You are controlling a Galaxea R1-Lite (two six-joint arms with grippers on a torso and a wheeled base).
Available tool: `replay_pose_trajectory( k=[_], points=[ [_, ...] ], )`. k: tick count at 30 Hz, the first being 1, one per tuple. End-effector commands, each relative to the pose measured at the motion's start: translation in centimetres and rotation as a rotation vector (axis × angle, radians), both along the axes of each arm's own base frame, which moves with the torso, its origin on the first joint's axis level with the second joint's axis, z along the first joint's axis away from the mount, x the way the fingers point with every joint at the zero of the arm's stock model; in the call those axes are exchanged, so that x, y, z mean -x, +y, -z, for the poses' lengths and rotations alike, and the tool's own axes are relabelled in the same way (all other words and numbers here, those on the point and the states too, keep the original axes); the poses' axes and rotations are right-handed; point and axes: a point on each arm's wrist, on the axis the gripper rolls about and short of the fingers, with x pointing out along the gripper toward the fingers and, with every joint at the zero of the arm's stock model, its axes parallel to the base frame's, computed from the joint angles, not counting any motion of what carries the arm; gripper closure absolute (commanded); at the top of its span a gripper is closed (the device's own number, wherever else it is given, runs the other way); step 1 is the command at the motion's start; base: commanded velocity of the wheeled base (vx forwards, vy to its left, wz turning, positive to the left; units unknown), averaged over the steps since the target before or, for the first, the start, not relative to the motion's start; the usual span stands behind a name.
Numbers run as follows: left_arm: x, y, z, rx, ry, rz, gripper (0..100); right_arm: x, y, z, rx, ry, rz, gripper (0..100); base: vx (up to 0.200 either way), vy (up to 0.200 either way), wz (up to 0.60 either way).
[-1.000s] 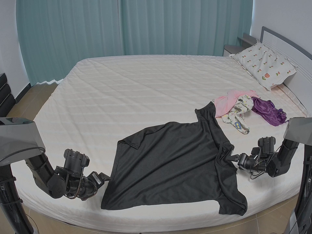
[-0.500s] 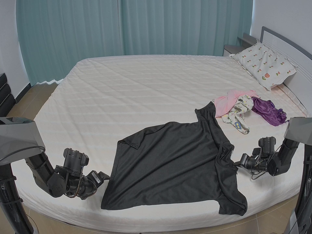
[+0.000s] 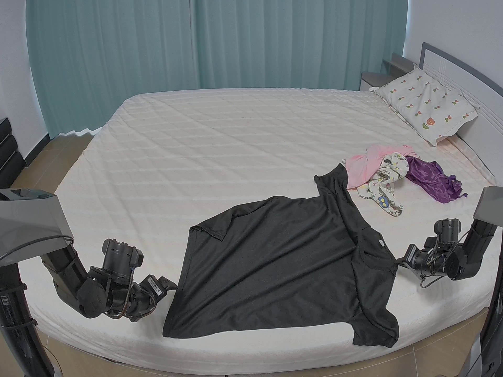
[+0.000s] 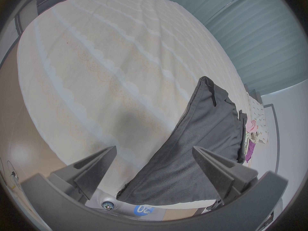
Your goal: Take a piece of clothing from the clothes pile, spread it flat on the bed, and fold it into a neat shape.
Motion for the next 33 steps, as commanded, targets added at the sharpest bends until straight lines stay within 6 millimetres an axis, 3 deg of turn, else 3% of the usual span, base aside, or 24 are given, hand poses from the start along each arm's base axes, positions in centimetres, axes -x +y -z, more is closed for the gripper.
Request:
replay_pose_trajectory(
  k=[1, 9, 19, 25, 33],
  points=[
    [0.0, 0.0, 0.1, -0.001, 0.002, 0.0, 0, 0.6, -0.8, -0.1, 0.005, 0.009, 0.02, 100, 0.0, 0.0, 0.0],
    [0.0, 0.0, 0.1, -0.001, 0.002, 0.0, 0, 1.0, -3.1, -0.2, 0.032, -0.003, 0.109, 100, 0.0, 0.0, 0.0],
    [0.0, 0.0, 0.1, -0.001, 0.002, -0.002, 0, -0.9, -4.2, -0.4, 0.053, -0.101, 0.136, 100, 0.0, 0.0, 0.0],
    [0.0, 0.0, 0.1, -0.002, 0.003, 0.001, 0, -2.0, -5.9, -0.9, 0.101, -0.137, 0.208, 100, 0.0, 0.0, 0.0],
    [0.1, 0.0, 0.1, -0.004, 0.006, 0.002, 0, -2.2, -7.4, 0.4, 0.095, -0.128, 0.246, 100, 0.0, 0.0, 0.0]
  ],
)
